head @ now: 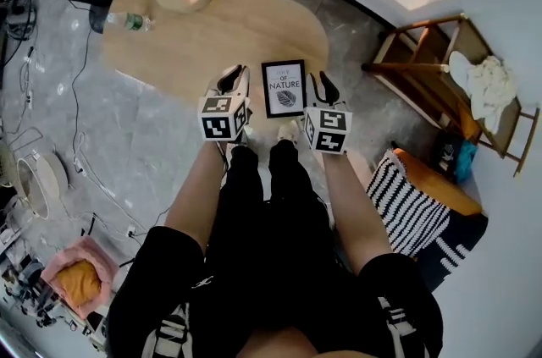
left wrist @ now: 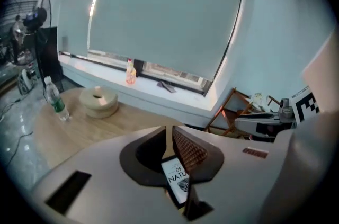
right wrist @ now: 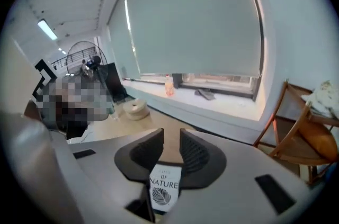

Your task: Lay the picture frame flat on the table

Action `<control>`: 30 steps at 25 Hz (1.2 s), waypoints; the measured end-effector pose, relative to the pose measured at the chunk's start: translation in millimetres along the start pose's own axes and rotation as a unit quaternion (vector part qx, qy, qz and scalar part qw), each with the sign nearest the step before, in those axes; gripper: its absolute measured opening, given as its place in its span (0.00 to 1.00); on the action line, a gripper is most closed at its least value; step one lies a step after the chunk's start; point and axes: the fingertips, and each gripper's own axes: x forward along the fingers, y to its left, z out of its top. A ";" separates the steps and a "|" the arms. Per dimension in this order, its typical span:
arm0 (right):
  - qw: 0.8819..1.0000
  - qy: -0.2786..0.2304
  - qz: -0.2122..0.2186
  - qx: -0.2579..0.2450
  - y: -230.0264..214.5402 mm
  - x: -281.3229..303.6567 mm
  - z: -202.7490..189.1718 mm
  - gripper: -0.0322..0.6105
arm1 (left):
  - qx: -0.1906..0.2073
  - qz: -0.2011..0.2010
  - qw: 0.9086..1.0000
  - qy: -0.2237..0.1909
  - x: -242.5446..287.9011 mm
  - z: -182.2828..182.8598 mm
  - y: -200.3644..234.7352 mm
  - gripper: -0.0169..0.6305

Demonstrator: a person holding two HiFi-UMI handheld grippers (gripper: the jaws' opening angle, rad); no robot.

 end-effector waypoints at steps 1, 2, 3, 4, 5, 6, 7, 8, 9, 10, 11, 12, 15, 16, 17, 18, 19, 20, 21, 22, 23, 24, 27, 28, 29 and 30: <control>1.000 -0.024 -0.007 -0.003 16.2 -18.8 28.9 0.20 | 0.012 -0.002 1.000 -0.022 -28.8 26.1 2.2 0.10; 0.999 -0.048 -0.015 -0.007 33.4 -39.1 57.9 0.17 | 0.025 -0.003 0.999 -0.043 -58.8 51.4 4.1 0.09; 0.997 -0.074 -0.023 -0.013 50.7 -59.9 85.8 0.11 | 0.036 -0.005 0.997 -0.063 -88.6 74.3 5.0 0.09; 0.995 -0.098 -0.028 -0.017 67.2 -80.5 111.2 0.08 | 0.044 -0.007 0.996 -0.081 -117.1 94.0 4.3 0.08; 0.992 -0.121 -0.029 -0.018 82.0 -100.1 133.5 0.07 | 0.050 -0.010 0.994 -0.096 -143.5 110.3 2.0 0.08; 0.989 -0.142 -0.027 -0.019 94.8 -117.9 153.3 0.07 | 0.055 -0.013 0.992 -0.110 -167.5 124.4 -1.5 0.08; 0.986 -0.163 -0.026 -0.021 105.6 -133.4 172.1 0.07 | 0.062 -0.015 0.990 -0.125 -189.1 138.3 -4.8 0.08; 0.983 -0.183 -0.024 -0.025 114.9 -146.8 191.0 0.07 | 0.070 -0.014 0.987 -0.142 -208.8 153.1 -6.5 0.08; 0.979 -0.201 -0.022 -0.030 124.1 -159.3 209.3 0.07 | 0.077 -0.011 0.984 -0.159 -228.0 167.7 -6.5 0.08; 0.976 -0.216 -0.017 -0.035 133.8 -172.4 225.5 0.07 | 0.080 -0.005 0.981 -0.176 -247.3 180.3 -5.1 0.08; 0.973 -0.229 -0.007 -0.039 144.2 -186.1 238.9 0.07 | 0.078 0.000 0.978 -0.191 -266.4 190.5 -3.3 0.07; 0.970 -0.240 0.006 -0.040 154.3 -199.7 250.6 0.07 | 0.072 0.004 0.976 -0.205 -284.3 199.4 -1.4 0.07; 0.959 -0.279 0.031 -0.035 175.4 -235.0 283.0 0.07 | 0.052 0.000 0.969 -0.242 -329.4 225.9 3.5 0.08; 0.956 -0.291 0.032 -0.035 179.6 -244.6 292.0 0.07 | 0.049 -0.002 0.967 -0.251 -342.6 233.1 4.8 0.08; 0.953 -0.301 0.030 -0.036 183.1 -253.4 299.1 0.07 | 0.050 -0.001 0.964 -0.259 -355.3 238.4 6.1 0.07; 0.950 -0.309 0.028 -0.041 186.4 -261.1 304.6 0.07 | 0.054 0.005 0.962 -0.266 -367.3 242.2 7.6 0.07; 0.948 -0.314 0.024 -0.050 189.8 -267.3 309.0 0.07 | 0.060 0.012 0.960 -0.272 -378.1 245.1 9.4 0.08; 0.946 -0.319 0.022 -0.058 193.3 -272.1 312.7 0.07 | 0.066 0.019 0.959 -0.276 -387.6 247.6 11.3 0.08; 0.944 -0.322 0.020 -0.064 196.6 -275.9 316.1 0.07 | 0.071 0.024 0.958 -0.278 -395.7 249.9 13.0 0.08; 0.943 -0.324 0.019 -0.067 199.4 -279.3 318.8 0.07 | 0.075 0.027 0.957 -0.280 -402.6 251.8 14.3 0.08; 0.943 -0.326 0.018 -0.068 201.7 -282.4 321.0 0.07 | 0.077 0.028 0.956 -0.281 -408.5 253.5 15.3 0.08; 0.942 -0.328 0.017 -0.068 203.6 -285.1 322.9 0.07 | 0.080 0.030 0.955 -0.283 -413.5 255.2 16.3 0.08; 0.940 -0.332 0.019 -0.074 210.1 -290.2 328.6 0.07 | 0.086 0.042 0.951 -0.293 -424.9 261.0 20.9 0.08; 0.939 -0.333 0.021 -0.078 213.4 -292.0 330.4 0.07 | 0.087 0.045 0.950 -0.296 -428.2 262.0 22.7 0.08; 0.938 -0.335 0.023 -0.081 217.1 -293.8 331.8 0.07 | 0.088 0.047 0.949 -0.299 -431.4 262.4 24.4 0.08; 0.937 -0.337 0.024 -0.084 220.9 -295.5 332.8 0.07 | 0.089 0.047 0.948 -0.302 -434.3 262.6 25.9 0.08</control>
